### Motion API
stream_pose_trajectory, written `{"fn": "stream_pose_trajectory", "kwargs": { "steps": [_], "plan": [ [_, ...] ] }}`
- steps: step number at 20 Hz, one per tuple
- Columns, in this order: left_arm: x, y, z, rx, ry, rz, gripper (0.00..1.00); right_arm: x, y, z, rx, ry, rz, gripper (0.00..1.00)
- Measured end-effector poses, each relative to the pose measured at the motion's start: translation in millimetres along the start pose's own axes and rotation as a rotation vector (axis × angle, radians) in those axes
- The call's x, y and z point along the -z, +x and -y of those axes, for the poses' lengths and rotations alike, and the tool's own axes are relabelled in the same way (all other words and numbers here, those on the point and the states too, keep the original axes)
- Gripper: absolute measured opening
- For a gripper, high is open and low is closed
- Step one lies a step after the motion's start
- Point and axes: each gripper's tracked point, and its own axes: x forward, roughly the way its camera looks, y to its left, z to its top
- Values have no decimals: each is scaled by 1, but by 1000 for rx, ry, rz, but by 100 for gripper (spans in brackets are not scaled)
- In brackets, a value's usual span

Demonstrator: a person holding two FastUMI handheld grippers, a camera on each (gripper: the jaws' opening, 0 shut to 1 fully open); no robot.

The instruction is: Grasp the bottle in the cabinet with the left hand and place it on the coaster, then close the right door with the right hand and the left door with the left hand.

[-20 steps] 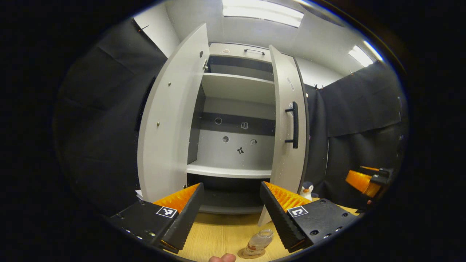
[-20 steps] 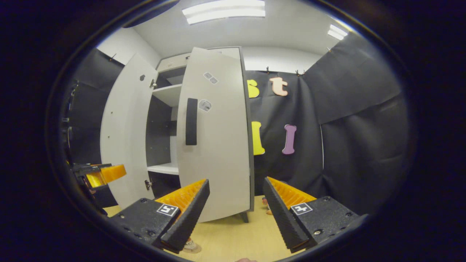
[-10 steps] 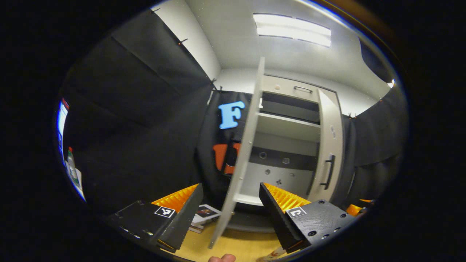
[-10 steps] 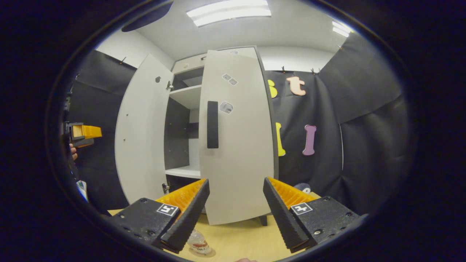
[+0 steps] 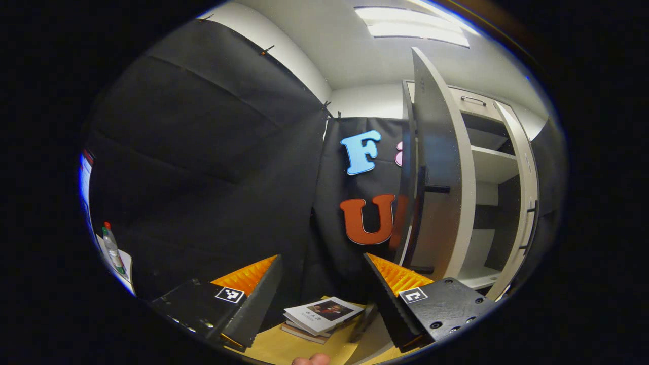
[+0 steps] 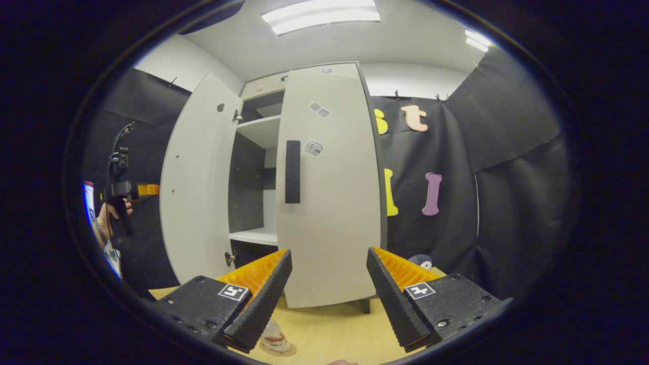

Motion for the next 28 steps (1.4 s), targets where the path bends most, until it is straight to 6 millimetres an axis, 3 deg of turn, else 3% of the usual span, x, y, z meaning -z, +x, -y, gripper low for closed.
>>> {"fn": "stream_pose_trajectory", "kwargs": {
  "steps": [1, 2, 3, 5, 9, 15, 20, 24, 25, 28],
  "plan": [
    [2, 1, -2, -13, 15, 6, 99, 1, -1, 4, 8, -4, -4, 97],
    [-3, 2, -1, -22, 36, 30, 95, 3, -1, 7, 16, -8, -9, 97],
    [-4, 2, 0, -24, 47, 35, 99, 4, -1, 10, 22, -9, -13, 97],
    [-3, 0, 5, -24, 43, 25, 91, 5, -3, 12, 27, -5, -13, 97],
    [-1, -9, 22, -3, 20, 19, 94, 5, 0, 6, 16, -8, -10, 97],
    [8, -23, 88, 141, -73, 2, 93, -2, 2, 1, 7, -25, -4, 97],
    [23, -15, 156, 298, -111, -31, 99, -9, -2, 12, 39, -37, 4, 97],
    [21, -15, 162, 300, -114, -17, 99, -12, -9, 21, 78, -35, 15, 97],
    [22, -17, 163, 303, -115, -16, 95, -12, -10, 23, 85, -35, 14, 97],
    [26, -30, 160, 306, -90, -27, 99, -8, -11, 28, 93, -17, 2, 97]
  ]
}}
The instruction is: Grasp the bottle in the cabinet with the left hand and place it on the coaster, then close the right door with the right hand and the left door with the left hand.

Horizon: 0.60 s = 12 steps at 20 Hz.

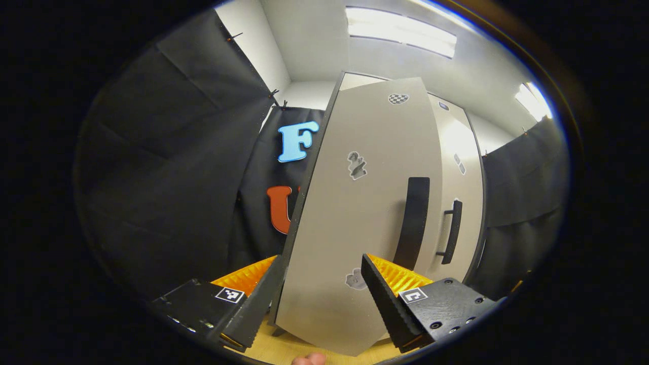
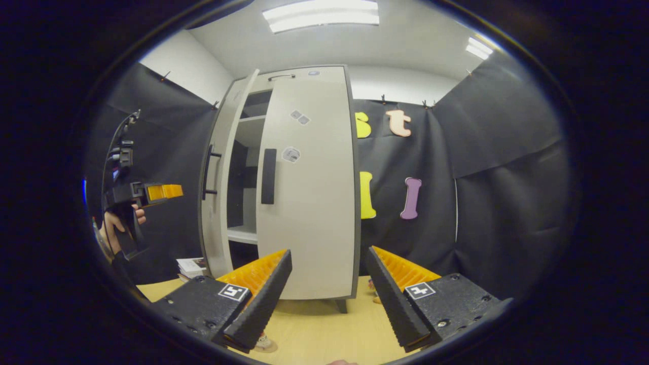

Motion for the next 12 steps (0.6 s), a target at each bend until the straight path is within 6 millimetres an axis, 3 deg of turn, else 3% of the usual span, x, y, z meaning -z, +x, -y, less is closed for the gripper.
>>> {"fn": "stream_pose_trajectory", "kwargs": {
  "steps": [2, 5, 6, 8, 9, 10, 12],
  "plan": [
    [2, -16, 1, -5, 22, 1, 95, 3, 1, -2, -5, 15, -9, 97],
    [11, -38, 7, -3, 71, -9, 99, 5, 1, -6, -24, 22, -17, 97],
    [17, -44, 9, -1, 85, -19, 95, 6, 2, -8, -33, 23, -19, 97],
    [28, -55, 19, 13, 98, -35, 95, 7, 3, -13, -48, 28, -25, 97],
    [34, -61, 24, 22, 99, -42, 99, 8, 3, -15, -55, 33, -29, 97],
    [39, -66, 29, 32, 100, -52, 95, 9, 3, -17, -63, 37, -34, 97],
    [55, -75, 37, 44, 112, -80, 95, 10, 1, -21, -77, 38, -41, 97]
  ]
}}
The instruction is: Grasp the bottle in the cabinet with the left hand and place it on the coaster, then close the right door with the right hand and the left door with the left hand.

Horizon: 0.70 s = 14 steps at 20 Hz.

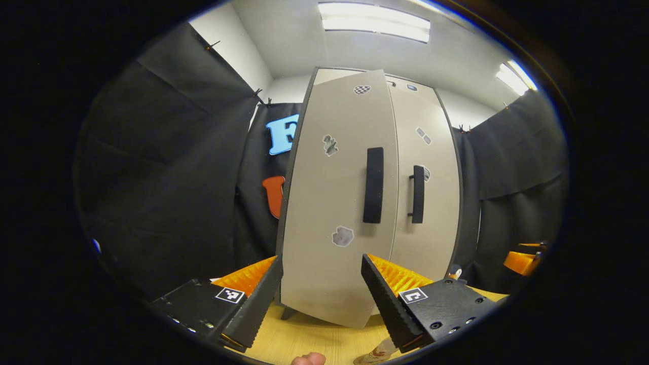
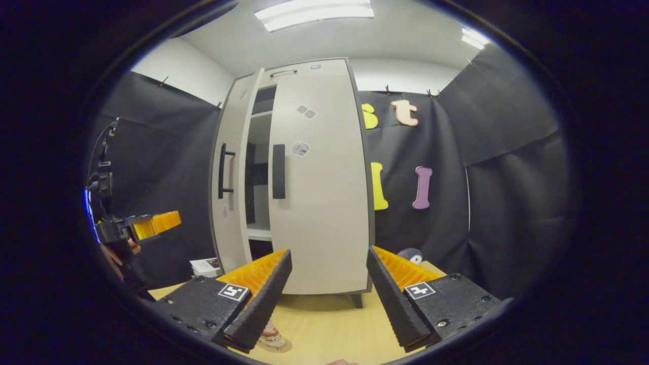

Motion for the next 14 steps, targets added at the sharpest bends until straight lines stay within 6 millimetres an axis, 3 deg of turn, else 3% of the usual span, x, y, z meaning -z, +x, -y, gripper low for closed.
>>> {"fn": "stream_pose_trajectory", "kwargs": {
  "steps": [2, 7, 9, 12, 13, 14],
  "plan": [
    [15, -4, 8, 6, 15, -25, 99, 1, -1, -1, -4, -10, -7, 97],
    [46, -15, 31, 42, -9, -66, 95, 4, -4, -2, -3, -12, -18, 97],
    [50, -20, 36, 48, -4, -64, 99, 4, -7, -1, -2, -7, -21, 97],
    [55, -21, 41, 58, 3, -71, 94, 1, -9, -3, -2, -5, -8, 95],
    [54, -22, 42, 62, 2, -66, 99, 1, -10, -3, -3, -2, -4, 95],
    [52, -23, 44, 64, 1, -59, 95, 0, -11, -4, -5, 0, -3, 97]
  ]
}}
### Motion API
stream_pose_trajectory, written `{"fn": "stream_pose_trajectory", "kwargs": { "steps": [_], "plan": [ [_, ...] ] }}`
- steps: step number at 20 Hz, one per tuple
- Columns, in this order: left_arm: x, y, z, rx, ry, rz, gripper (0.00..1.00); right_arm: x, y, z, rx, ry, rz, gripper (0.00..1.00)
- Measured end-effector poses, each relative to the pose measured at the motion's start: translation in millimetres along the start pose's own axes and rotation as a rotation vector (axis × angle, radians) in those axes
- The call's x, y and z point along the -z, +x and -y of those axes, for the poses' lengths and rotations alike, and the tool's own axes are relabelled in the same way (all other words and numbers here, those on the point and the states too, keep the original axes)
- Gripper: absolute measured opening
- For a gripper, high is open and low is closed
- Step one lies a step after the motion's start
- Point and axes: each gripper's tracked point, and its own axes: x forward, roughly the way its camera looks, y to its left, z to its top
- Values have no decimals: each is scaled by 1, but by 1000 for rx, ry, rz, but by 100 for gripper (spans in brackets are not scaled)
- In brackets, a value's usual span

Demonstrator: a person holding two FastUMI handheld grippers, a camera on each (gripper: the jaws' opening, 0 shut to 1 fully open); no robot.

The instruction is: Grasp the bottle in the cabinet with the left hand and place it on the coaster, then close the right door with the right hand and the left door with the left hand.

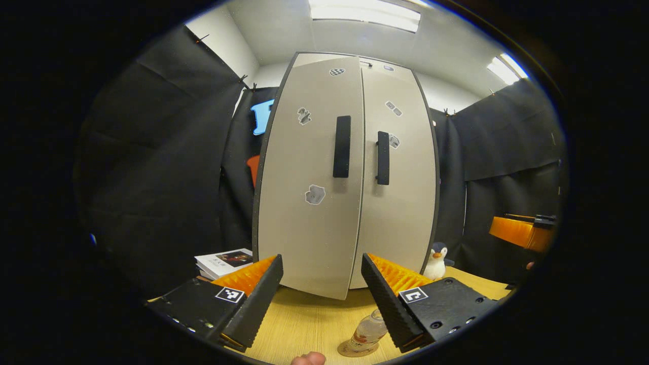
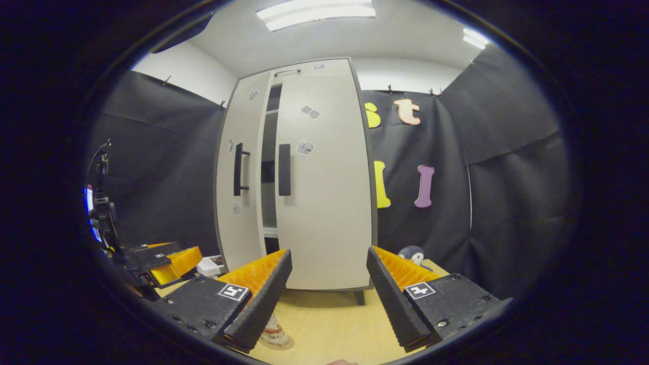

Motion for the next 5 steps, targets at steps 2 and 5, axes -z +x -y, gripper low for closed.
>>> {"fn": "stream_pose_trajectory", "kwargs": {
  "steps": [2, 5],
  "plan": [
    [-4, -1, 2, 0, 2, 9, 95, 0, -1, -1, -6, 3, -2, 97],
    [-7, -1, 3, 0, -5, 21, 95, 2, -1, 0, -6, -3, -9, 97]
  ]
}}
